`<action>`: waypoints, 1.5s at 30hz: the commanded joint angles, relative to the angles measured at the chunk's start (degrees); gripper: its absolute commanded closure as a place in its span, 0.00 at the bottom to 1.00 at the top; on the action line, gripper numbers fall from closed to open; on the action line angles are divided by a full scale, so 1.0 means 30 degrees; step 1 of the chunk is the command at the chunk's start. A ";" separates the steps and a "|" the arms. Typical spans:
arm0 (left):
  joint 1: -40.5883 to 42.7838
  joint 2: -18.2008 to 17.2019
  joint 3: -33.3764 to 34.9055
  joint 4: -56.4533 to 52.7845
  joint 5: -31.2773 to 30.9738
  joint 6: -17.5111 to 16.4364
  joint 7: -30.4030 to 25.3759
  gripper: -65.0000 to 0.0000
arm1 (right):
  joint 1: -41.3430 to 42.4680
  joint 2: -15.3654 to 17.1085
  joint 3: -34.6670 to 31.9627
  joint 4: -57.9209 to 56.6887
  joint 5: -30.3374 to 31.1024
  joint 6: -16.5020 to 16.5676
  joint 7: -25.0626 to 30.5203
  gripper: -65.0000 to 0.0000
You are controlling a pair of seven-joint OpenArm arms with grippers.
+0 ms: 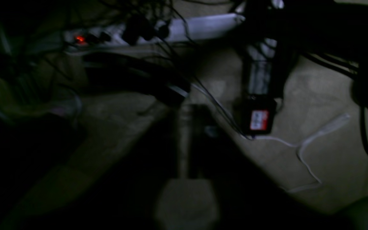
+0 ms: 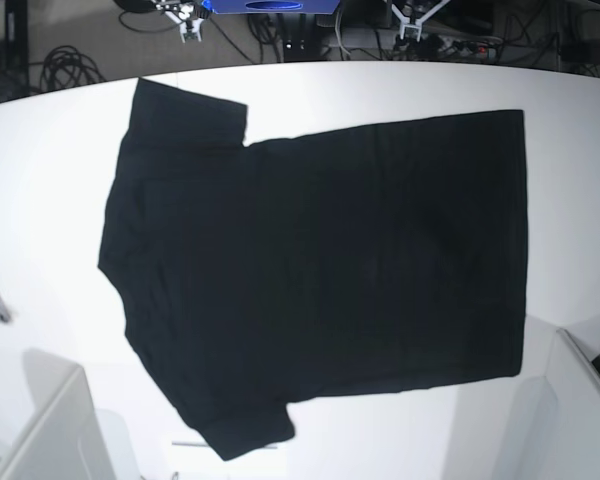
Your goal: Fold the T-shirt properly
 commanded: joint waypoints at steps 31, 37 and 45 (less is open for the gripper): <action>0.1034 -0.0112 0.0041 0.0994 0.0128 0.0099 -0.1553 1.00 | -0.0482 0.0183 0.0040 0.0564 0.0040 -0.0171 0.0920 1.00; 0.4199 -0.0698 0.0071 0.4246 0.0157 0.0070 -0.4249 1.00 | -0.3471 0.0446 0.0216 0.4403 0.0069 -0.0171 0.1887 1.00; 0.7745 -0.1694 0.0071 0.8115 0.0128 0.0070 -0.4864 1.00 | -0.7691 0.0007 0.4612 1.1348 0.0069 -0.0142 0.1740 1.00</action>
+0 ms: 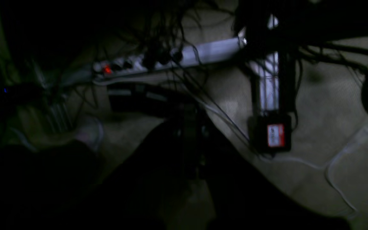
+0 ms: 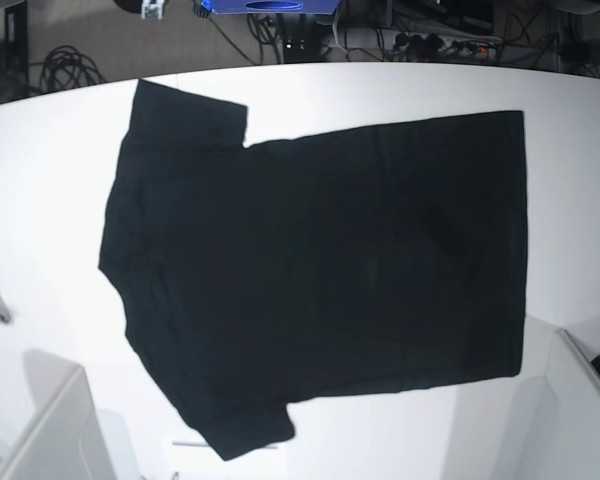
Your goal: Fold the T-shirt properly
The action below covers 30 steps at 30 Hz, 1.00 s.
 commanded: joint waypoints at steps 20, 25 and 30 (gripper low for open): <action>1.0225 -0.2017 -0.3013 1.6372 -0.1696 0.0033 -0.0685 1.00 | -0.4179 -0.1357 0.6835 1.3278 0.0048 -0.0069 -0.3277 1.00; 1.0752 -0.1988 -0.4801 1.9156 -0.1696 0.0033 -0.0685 1.00 | -0.4033 -0.2324 0.8007 1.7498 0.0048 -0.0069 -0.4215 1.00; 1.1690 -0.1988 -0.5709 2.2497 -0.1725 0.0033 -0.0626 1.00 | -0.3974 -0.2822 0.7919 2.0839 0.0048 -0.0069 -0.4303 1.00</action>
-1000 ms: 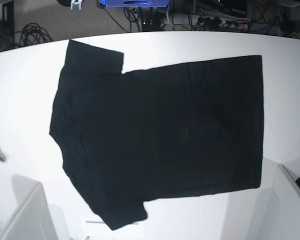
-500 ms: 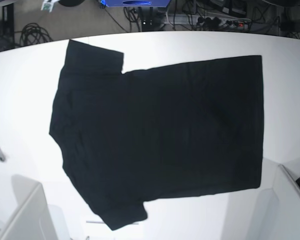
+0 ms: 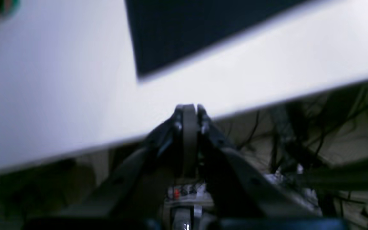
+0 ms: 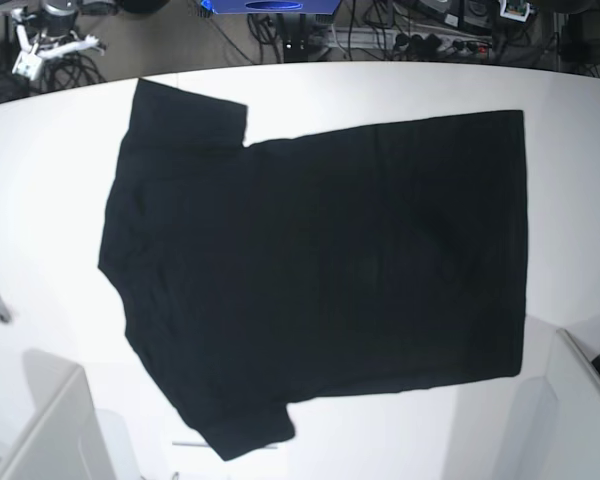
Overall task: Fold the T-shirt properly
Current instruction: 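Reach both grippers down to the shirt's shoulder corners and grasp them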
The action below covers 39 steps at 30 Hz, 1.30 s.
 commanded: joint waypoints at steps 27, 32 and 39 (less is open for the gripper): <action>-0.0768 -0.1251 -0.0846 -0.0075 -1.1207 -0.3051 -0.0188 0.30 | 0.2239 0.3689 -0.5356 0.1846 1.3637 -0.0040 -0.5926 0.45; -0.1207 -0.1310 -0.0875 -0.0691 -1.2496 -0.3491 -0.0071 0.30 | 0.2738 0.3953 -0.5386 0.0176 1.3754 -0.0040 -0.5926 0.45; -0.2321 -0.1192 -0.1784 -0.0720 -1.4635 -0.3579 0.3475 0.30 | 0.2884 0.4041 -0.5620 -0.1553 1.3754 -0.0040 -0.5926 0.45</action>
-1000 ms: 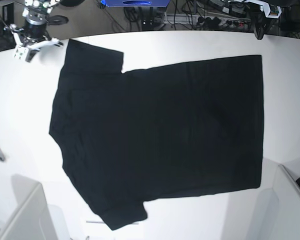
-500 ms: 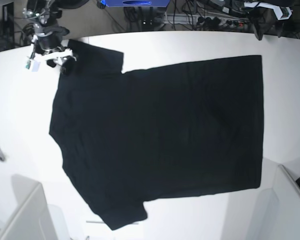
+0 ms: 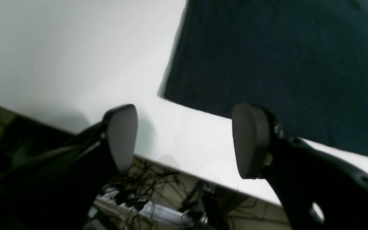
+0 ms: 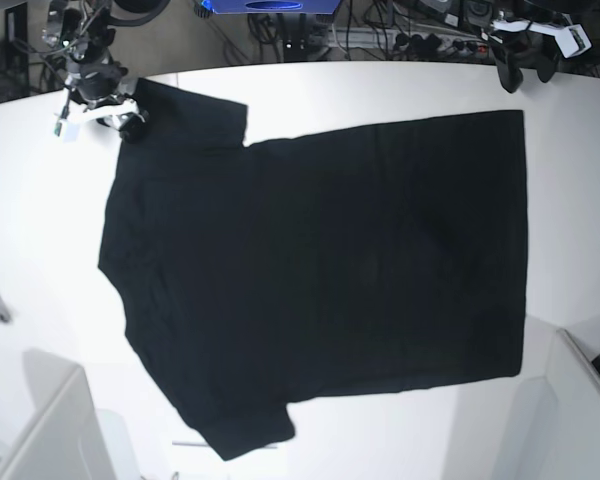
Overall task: Fold the T-shirt properly
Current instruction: 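Reach both grippers down to the shirt's shoulder corners and grasp them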
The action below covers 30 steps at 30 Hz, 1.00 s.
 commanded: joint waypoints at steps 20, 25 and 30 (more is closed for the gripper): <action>-0.4204 0.1439 -0.3133 -0.0396 -0.0217 -0.0002 0.7395 0.30 | -0.0608 0.0598 -0.1864 -0.1321 0.0028 -0.0105 -0.0295 0.96; -0.6050 0.2377 -0.5419 -0.1157 -0.0217 -0.0002 1.0999 0.30 | -0.0637 0.0627 -0.1717 -0.1379 0.0028 -0.0105 -0.0295 1.00; -0.7222 0.2582 -0.5946 -0.1216 -0.0188 -0.0002 1.3080 0.30 | -0.0637 0.0627 -0.1746 -0.1379 0.0028 -0.0105 -0.0324 1.00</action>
